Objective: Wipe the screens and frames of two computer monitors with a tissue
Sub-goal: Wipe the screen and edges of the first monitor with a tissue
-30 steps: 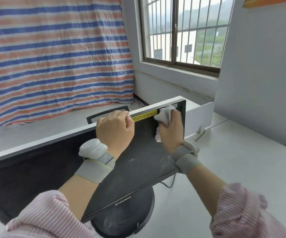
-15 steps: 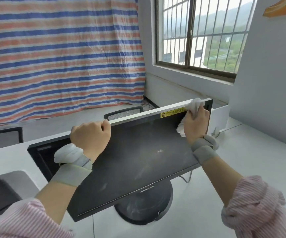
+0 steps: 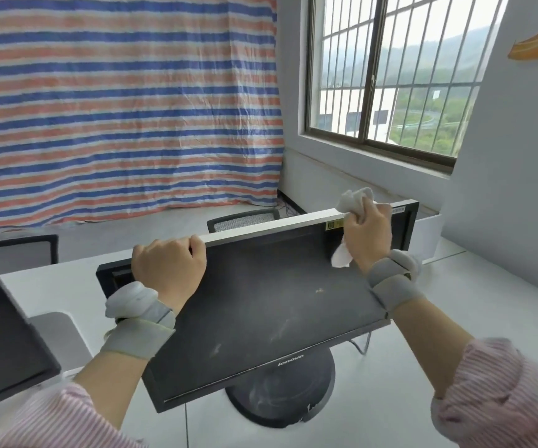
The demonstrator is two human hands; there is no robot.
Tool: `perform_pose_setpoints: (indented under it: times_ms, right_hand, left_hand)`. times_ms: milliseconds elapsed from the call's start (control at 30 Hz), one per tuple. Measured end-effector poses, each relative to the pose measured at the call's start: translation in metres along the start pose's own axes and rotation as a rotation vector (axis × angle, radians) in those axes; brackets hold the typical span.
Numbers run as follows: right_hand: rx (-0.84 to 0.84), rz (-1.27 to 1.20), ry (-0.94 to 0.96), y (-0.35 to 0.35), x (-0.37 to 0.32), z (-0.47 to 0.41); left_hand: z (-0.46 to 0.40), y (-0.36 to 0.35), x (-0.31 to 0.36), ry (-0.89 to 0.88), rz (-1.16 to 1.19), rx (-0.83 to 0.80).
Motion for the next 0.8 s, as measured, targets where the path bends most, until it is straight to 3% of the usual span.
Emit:
perform_pose_setpoints:
  times_ms: [67,167,233,300,333,400,467,500,567,633,700,800]
  right_hand:
    - [-0.108,0.169,0.003,-0.008,-0.007,-0.005]
    - [-0.406,0.292,0.317,-0.04,-0.046,0.026]
    - [-0.685,0.183,0.452,-0.058,-0.075,0.055]
    - [-0.865,0.009,0.386,-0.061,-0.087,0.067]
    - [-0.84,-0.041,0.332,-0.058,-0.086,0.063]
    - [-0.603,-0.017,0.242,-0.045,-0.075,0.042]
    - [-0.373,0.15,0.152,-0.026,-0.061,0.018]
    - [-0.343,0.275,0.11,-0.02,-0.057,0.01]
    - [-0.406,0.468,0.075,-0.018,-0.054,0.005]
    - [-0.494,0.569,0.116,-0.028,-0.065,0.018]
    - [-0.582,0.598,0.23,-0.049,-0.088,0.043]
    - [-0.777,0.495,0.441,-0.092,-0.128,0.088]
  left_hand:
    - [0.0,0.0,-0.005,0.012,0.007,0.008]
    - [0.002,-0.003,-0.01,0.026,0.017,0.029]
    - [0.003,-0.002,-0.013,0.03,0.031,0.06]
    - [0.005,0.0,-0.017,0.04,0.013,0.056]
    - [0.006,0.001,-0.023,0.039,0.001,0.063]
    - [0.007,0.004,-0.035,0.066,-0.03,0.076]
    - [0.009,0.004,-0.05,0.119,-0.041,0.079]
    - [0.009,0.002,-0.057,0.148,-0.03,0.089]
    - [0.012,-0.001,-0.069,0.242,0.095,0.093]
    - [0.016,-0.002,-0.075,0.412,0.404,0.078]
    - [0.02,-0.003,-0.079,0.551,0.681,0.003]
    - [0.022,-0.005,-0.084,0.647,0.91,-0.128]
Point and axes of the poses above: each hand's wrist, its own z-axis away from the middle knuckle, its own y-axis out of the back of the hand, x = y × z, the point moved 2 cm from there along -z, towards the middle knuckle, and after that the axes turned 7 degrees about -z, right-handed, at the moved point
